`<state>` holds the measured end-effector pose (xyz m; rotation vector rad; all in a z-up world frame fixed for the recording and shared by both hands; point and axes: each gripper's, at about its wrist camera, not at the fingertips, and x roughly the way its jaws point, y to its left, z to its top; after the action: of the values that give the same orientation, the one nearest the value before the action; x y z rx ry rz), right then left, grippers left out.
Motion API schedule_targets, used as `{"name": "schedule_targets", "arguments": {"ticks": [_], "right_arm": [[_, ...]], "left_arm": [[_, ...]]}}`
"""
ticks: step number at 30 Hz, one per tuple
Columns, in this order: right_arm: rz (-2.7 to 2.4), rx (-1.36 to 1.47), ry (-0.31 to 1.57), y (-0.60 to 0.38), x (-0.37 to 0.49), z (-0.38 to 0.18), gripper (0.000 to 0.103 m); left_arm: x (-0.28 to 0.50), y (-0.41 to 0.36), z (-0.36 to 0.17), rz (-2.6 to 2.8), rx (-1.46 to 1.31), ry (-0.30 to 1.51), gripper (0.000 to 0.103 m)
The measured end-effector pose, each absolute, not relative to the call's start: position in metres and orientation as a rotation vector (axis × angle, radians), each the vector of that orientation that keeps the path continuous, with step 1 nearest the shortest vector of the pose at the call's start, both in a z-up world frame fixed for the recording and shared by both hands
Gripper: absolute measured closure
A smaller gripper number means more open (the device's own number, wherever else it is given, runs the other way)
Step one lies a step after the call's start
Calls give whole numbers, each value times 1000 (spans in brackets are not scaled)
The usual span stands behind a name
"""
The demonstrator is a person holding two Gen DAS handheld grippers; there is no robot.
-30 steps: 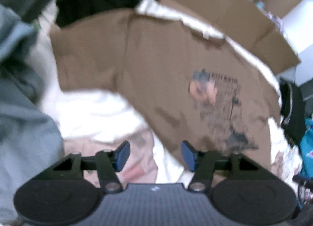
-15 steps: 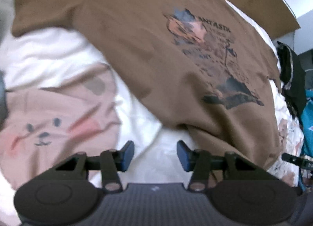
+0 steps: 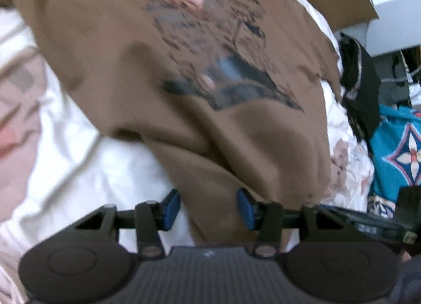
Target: Fold clothes
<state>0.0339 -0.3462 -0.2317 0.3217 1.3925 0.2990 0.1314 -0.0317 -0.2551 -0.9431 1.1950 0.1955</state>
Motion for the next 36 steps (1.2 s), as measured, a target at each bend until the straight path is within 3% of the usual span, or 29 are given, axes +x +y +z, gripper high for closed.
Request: {"name": "schedule_targets", "arguments": {"ticks": [1,5,7,9,10,11,25,36], "right_arm": [[308,315,1399,-342,34,-234,60],[300,295,1389,-337,33,-233,96],[308,292,1376,-336,32,-226,97],[334,260,1364,-334,33,-217,98],[345,246,1356,-333,34,-213,99],[347,237,1346,-333,35,-208,99],[306,230,1187,-351,68,-148,99],[339,181,1101,-338,113,-111,99]], "left_arm": [[133,-35,-258,186,-944,1206,53],[137,-48,-266,151,-924,1245,53],[136,-50,-268,141,-919,1243,58],[134,-49,-268,136,-927,1224,76],[133,-48,-268,136,-934,1213,91],[131,-46,-267,140,-938,1202,95],[111,22,-190,231,-916,889,98],[141,49,-154,238,-896,773,98]]}}
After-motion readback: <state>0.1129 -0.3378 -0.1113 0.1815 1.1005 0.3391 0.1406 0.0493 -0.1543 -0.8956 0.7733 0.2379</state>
